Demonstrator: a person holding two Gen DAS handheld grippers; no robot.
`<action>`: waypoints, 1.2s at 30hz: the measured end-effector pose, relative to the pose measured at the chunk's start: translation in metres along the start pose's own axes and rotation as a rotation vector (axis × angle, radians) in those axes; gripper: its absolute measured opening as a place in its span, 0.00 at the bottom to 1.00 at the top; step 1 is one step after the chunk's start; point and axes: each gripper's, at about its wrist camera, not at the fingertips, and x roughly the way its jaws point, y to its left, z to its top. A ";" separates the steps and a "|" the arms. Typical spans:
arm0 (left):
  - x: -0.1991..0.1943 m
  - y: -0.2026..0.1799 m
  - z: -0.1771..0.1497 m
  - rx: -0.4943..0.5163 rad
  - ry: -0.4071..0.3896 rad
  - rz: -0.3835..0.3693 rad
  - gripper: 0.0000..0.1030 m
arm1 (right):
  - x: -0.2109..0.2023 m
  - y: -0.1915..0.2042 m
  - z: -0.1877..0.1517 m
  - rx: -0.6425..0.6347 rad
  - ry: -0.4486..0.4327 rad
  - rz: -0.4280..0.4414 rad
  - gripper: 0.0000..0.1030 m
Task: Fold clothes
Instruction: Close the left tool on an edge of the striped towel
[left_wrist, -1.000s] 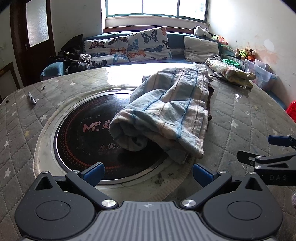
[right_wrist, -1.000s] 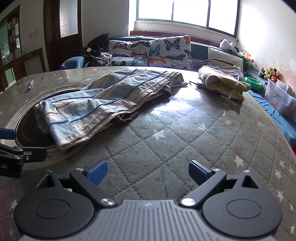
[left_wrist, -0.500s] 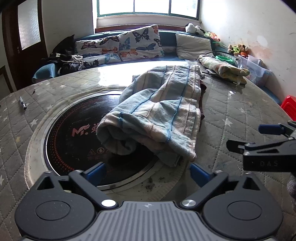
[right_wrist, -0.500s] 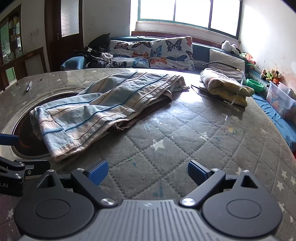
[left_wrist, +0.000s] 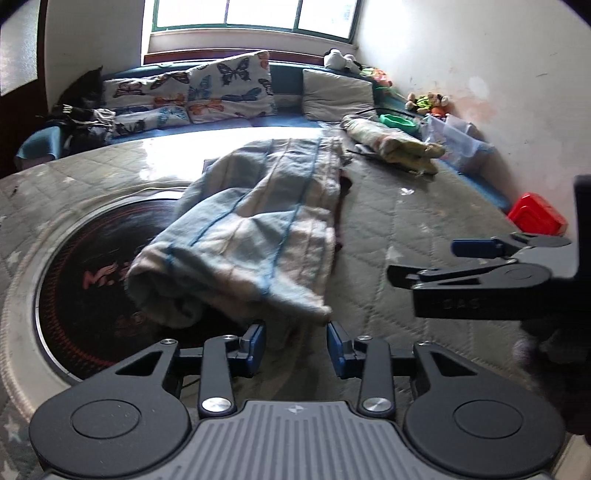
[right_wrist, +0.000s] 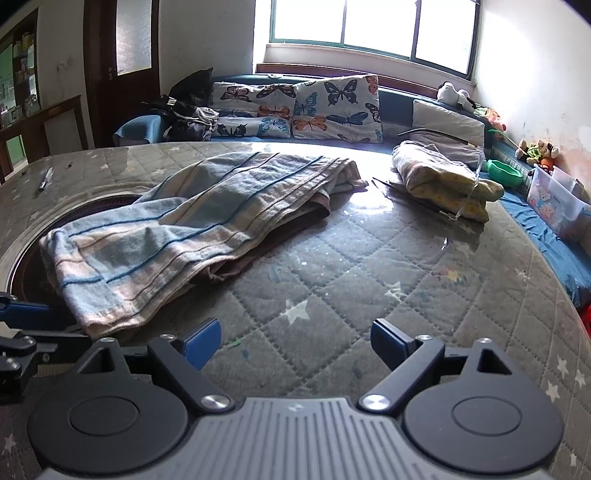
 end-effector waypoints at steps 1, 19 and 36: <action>0.001 -0.001 0.002 0.008 -0.006 -0.008 0.38 | 0.001 0.000 0.001 -0.001 0.000 0.000 0.88; 0.009 0.016 0.035 -0.127 -0.017 -0.058 0.04 | 0.006 -0.005 0.004 0.004 -0.003 0.000 0.85; 0.004 0.162 0.111 -0.510 -0.227 0.247 0.04 | 0.021 -0.003 0.029 -0.037 -0.023 0.027 0.84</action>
